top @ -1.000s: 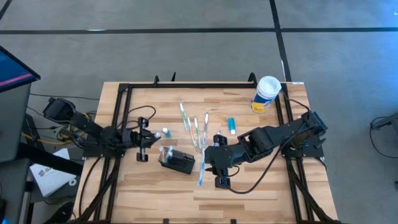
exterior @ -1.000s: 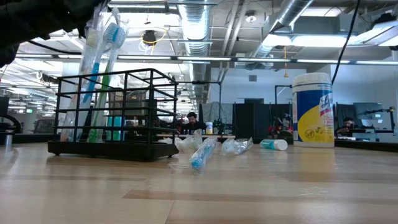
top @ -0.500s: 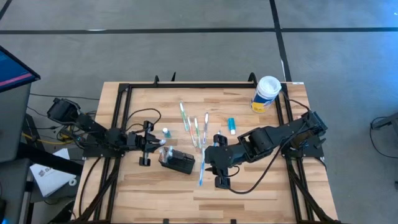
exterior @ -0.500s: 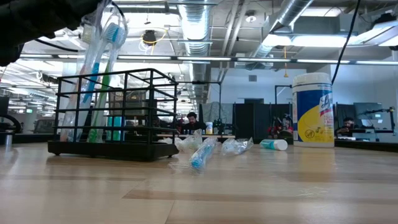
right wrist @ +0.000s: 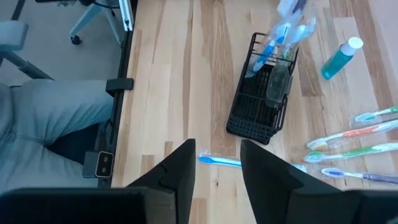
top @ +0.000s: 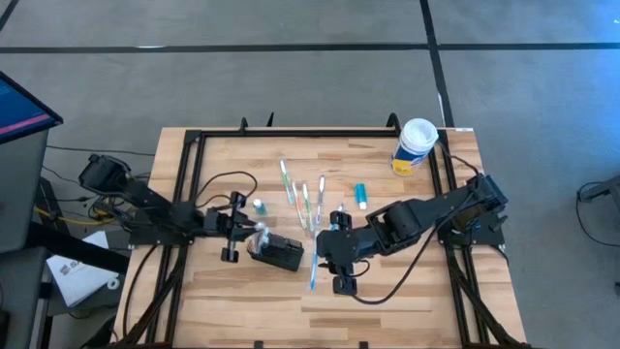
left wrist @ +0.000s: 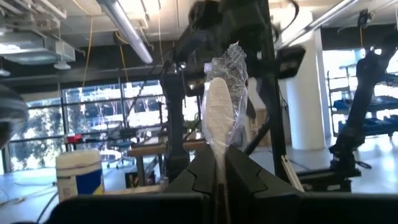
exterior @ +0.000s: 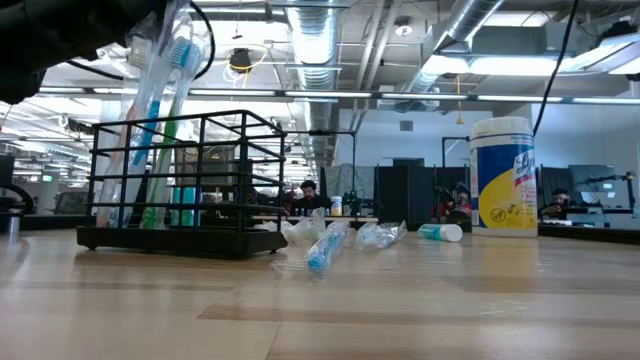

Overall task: Pick & Place toothbrushing station
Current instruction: Put the bottom purple toothbrush into the wire organizer

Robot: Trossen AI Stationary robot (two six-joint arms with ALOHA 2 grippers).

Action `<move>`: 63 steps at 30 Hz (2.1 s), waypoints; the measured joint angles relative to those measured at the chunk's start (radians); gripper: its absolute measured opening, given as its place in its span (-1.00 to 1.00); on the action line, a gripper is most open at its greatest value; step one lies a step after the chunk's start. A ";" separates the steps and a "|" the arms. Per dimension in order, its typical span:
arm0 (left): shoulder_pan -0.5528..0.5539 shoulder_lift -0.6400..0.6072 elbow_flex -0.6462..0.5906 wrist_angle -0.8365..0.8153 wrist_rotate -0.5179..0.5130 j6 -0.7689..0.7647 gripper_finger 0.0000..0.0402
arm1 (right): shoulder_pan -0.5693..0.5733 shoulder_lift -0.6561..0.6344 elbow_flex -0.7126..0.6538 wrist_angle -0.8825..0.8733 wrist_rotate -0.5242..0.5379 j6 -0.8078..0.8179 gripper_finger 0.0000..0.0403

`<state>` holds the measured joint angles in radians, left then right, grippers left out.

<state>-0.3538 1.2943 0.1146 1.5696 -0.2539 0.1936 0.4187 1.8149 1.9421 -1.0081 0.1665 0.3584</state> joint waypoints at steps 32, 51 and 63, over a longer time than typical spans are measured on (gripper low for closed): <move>0.022 0.002 -0.034 0.001 0.009 -0.039 -0.98 | 0.045 -0.001 0.001 -0.010 0.045 -0.003 -0.41; 0.053 0.017 -0.022 0.001 0.019 -0.122 -0.92 | 0.043 -0.002 0.001 -0.008 0.045 -0.007 -0.41; 0.053 0.053 0.001 0.003 0.020 -0.103 -0.92 | 0.043 0.002 0.001 -0.006 0.045 -0.013 -0.41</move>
<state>-0.3004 1.3477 0.1159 1.5723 -0.2342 0.0901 0.4614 1.8165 1.9430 -1.0145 0.2115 0.3452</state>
